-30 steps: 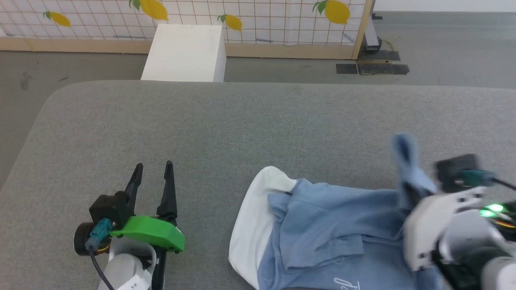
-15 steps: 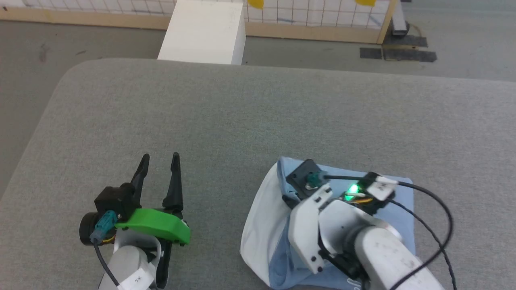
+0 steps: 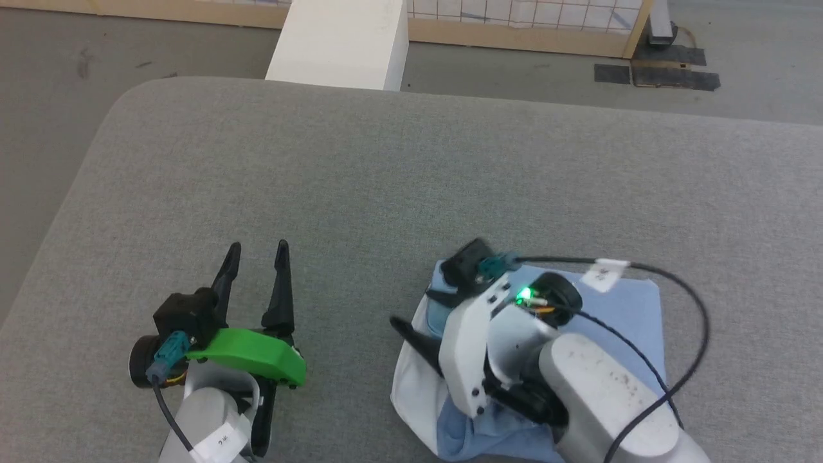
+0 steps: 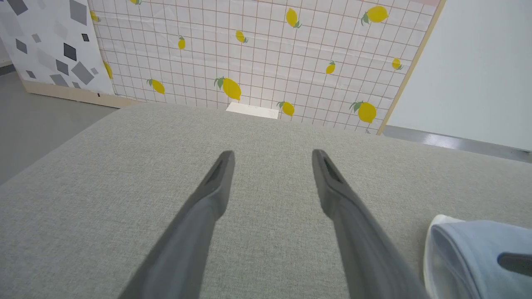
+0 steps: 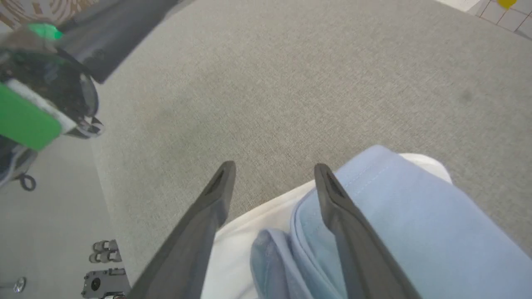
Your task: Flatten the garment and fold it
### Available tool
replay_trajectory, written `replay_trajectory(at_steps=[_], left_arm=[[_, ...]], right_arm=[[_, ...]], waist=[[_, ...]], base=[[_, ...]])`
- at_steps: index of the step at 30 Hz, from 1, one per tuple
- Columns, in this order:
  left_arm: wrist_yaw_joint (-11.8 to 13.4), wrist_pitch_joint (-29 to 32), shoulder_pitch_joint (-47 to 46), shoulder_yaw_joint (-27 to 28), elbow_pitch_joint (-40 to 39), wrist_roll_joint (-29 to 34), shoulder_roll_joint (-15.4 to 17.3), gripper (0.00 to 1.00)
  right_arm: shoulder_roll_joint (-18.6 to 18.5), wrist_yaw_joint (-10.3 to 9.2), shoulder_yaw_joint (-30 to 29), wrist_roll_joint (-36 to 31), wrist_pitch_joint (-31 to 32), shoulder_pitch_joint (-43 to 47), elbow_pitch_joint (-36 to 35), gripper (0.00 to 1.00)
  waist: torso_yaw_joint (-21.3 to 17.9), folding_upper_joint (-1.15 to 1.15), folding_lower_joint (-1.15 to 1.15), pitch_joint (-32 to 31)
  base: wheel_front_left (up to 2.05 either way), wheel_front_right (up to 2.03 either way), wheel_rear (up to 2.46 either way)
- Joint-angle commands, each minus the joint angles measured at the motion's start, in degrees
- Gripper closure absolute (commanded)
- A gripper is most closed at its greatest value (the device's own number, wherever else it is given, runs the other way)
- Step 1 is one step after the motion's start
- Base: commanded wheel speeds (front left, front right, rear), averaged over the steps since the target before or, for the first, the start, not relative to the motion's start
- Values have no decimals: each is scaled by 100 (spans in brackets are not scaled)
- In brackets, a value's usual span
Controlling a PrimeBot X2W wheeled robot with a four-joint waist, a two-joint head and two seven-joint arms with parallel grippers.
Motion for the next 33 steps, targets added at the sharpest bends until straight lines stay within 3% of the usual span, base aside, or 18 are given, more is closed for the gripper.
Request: replay_trajectory(at_steps=[1, 7, 10, 14, 17, 21, 30, 33], left_arm=[[-28, -27, -61, 13, 20, -16, -37, 0], [-29, -27, 25, 68, -4, -21, -41, 0], [-25, -27, 113, 113, -42, -10, -42, 0], [-30, -27, 207, 162, -105, 9, -43, 0], [-37, -27, 240, 193, -139, 14, -43, 0], [-49, -27, 261, 223, -183, 17, -44, 0], [-60, -27, 301, 256, -213, 41, -45, 0], [-61, -27, 308, 238, -203, 35, -46, 0]], right_arm=[[9, -9, -112, 226, -338, -101, -130, 0], [10, -9, -910, 526, -2143, 54, -1014, 0], [10, -9, -1744, 138, -2884, 474, -1416, 0], [10, -9, -2893, -348, -3324, 1274, -1830, 0], [10, -9, -3635, -340, -3410, 1877, -1875, 0], [10, -9, -4109, -129, -3319, 2348, -1619, 0], [10, -9, -4141, 284, -2357, 2565, -498, 0], [10, -9, -4017, 768, -1997, 2495, -123, 0]], waist=[[-55, 0, 0, -66], [-241, 0, 0, -241], [-384, 0, 0, -349], [-545, 0, 0, -447], [-646, 0, 0, -485], [-731, 0, 0, -490], [-752, 0, 0, -504], [-718, 0, 0, -500]], base=[[0, 0, 0], [0, 0, 0], [0, 0, 0], [0, 0, 0], [0, 0, 0], [0, 0, 0], [0, 0, 0], [0, 0, 0]])
